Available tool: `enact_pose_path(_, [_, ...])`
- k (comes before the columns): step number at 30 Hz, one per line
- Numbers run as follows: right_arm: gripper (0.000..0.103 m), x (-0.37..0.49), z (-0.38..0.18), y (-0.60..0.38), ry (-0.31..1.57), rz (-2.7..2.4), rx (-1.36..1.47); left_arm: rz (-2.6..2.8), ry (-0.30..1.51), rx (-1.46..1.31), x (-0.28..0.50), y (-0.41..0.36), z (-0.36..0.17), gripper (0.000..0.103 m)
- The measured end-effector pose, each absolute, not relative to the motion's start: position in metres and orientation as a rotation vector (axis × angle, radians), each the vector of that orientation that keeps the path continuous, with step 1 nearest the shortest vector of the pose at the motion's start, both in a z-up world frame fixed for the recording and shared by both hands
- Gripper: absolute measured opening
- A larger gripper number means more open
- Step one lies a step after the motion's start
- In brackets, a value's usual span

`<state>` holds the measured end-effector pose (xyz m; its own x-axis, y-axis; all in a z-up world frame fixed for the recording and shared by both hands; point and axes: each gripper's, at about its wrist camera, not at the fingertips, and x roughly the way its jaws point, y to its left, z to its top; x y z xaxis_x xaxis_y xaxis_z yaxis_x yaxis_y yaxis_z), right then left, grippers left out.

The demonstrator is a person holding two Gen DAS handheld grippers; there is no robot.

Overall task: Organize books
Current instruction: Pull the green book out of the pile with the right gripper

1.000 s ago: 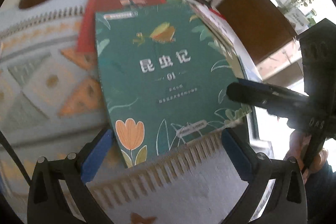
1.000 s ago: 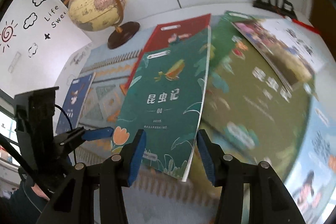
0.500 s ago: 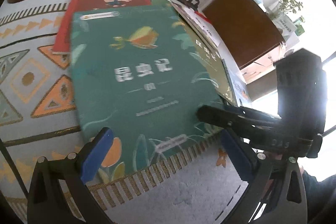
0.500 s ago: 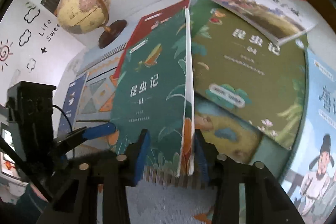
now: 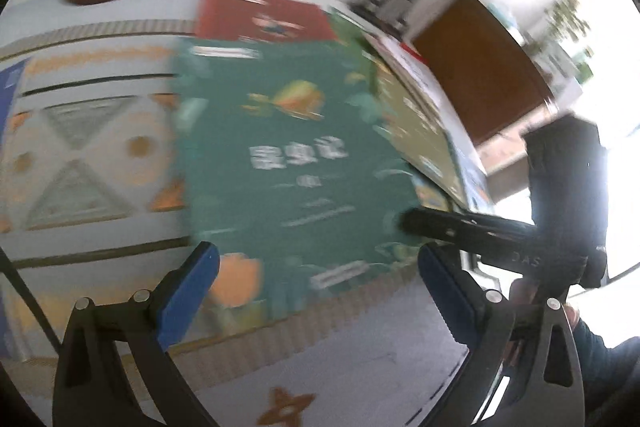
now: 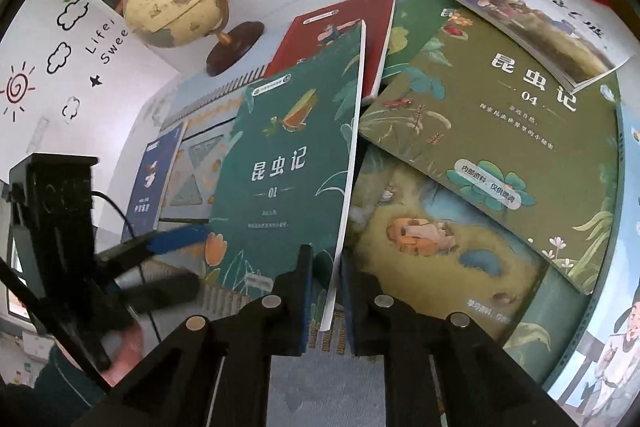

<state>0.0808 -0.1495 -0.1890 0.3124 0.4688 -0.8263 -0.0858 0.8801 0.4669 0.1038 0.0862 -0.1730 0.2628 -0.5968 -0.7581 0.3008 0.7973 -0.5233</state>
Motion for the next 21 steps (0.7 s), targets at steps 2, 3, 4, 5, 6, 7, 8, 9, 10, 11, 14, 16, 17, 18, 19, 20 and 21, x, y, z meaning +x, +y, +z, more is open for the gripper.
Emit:
enact_pose_path(2, [0.013, 0.082, -0.19, -0.149, 1.204, 0.369, 0.366, -0.574, 1.164, -0.322, 0.108, 0.101, -0.177, 0.099])
enact_pose_path(3, [0.013, 0.082, -0.191, -0.149, 1.209, 0.364, 0.368, -0.557, 1.183, -0.332, 0.111, 0.106, -0.182, 0.099])
enact_pose_path(4, [0.013, 0.082, -0.192, -0.15, 1.212, 0.361, 0.369, -0.554, 1.208, -0.349, 0.114, 0.108, -0.188, 0.099])
enact_pose_path(5, [0.013, 0.082, -0.192, -0.15, 1.213, 0.36, 0.371, -0.557, 1.219, -0.357, 0.115, 0.109, -0.191, 0.099])
enact_pose_path(6, [0.014, 0.082, -0.192, -0.151, 1.214, 0.362, 0.369, -0.567, 1.221, -0.367, 0.115, 0.108, -0.193, 0.099])
enact_pose_path(7, [0.014, 0.082, -0.192, -0.15, 1.216, 0.365, 0.363, -0.587, 1.223, -0.388, 0.115, 0.106, -0.195, 0.099])
enact_pose_path(8, [0.014, 0.082, -0.192, -0.151, 1.218, 0.368, 0.36, -0.598, 1.232, -0.398, 0.114, 0.102, -0.197, 0.099])
enact_pose_path(9, [0.014, 0.082, -0.192, -0.151, 1.22, 0.372, 0.36, -0.598, 1.227, -0.395, 0.112, 0.1, -0.196, 0.099])
enact_pose_path(10, [0.014, 0.082, -0.191, -0.152, 1.222, 0.375, 0.362, -0.608, 1.218, -0.388, 0.111, 0.097, -0.196, 0.099])
enact_pose_path(11, [0.014, 0.082, -0.192, -0.151, 1.223, 0.376, 0.364, -0.617, 1.225, -0.391, 0.11, 0.094, -0.197, 0.097])
enact_pose_path(14, [0.014, 0.082, -0.191, -0.152, 1.221, 0.372, 0.36, -0.583, 1.211, -0.363, 0.109, 0.092, -0.194, 0.073])
enact_pose_path(16, [0.014, 0.081, -0.19, -0.152, 1.214, 0.355, 0.345, -0.543, 1.211, -0.325, 0.11, 0.095, -0.194, 0.053])
enact_pose_path(17, [0.014, 0.081, -0.19, -0.152, 1.212, 0.352, 0.345, -0.526, 1.214, -0.314, 0.111, 0.097, -0.194, 0.039])
enact_pose_path(18, [0.014, 0.08, -0.191, -0.153, 1.211, 0.349, 0.349, -0.509, 1.217, -0.31, 0.112, 0.102, -0.195, 0.034])
enact_pose_path(19, [0.014, 0.08, -0.191, -0.154, 1.21, 0.35, 0.356, -0.5, 1.219, -0.318, 0.112, 0.105, -0.196, 0.026])
enact_pose_path(20, [0.014, 0.079, -0.191, -0.154, 1.209, 0.351, 0.358, -0.496, 1.223, -0.333, 0.113, 0.108, -0.198, 0.022])
enact_pose_path(21, [0.014, 0.078, -0.191, -0.154, 1.208, 0.351, 0.359, -0.5, 1.223, -0.358, 0.114, 0.113, -0.2, 0.022])
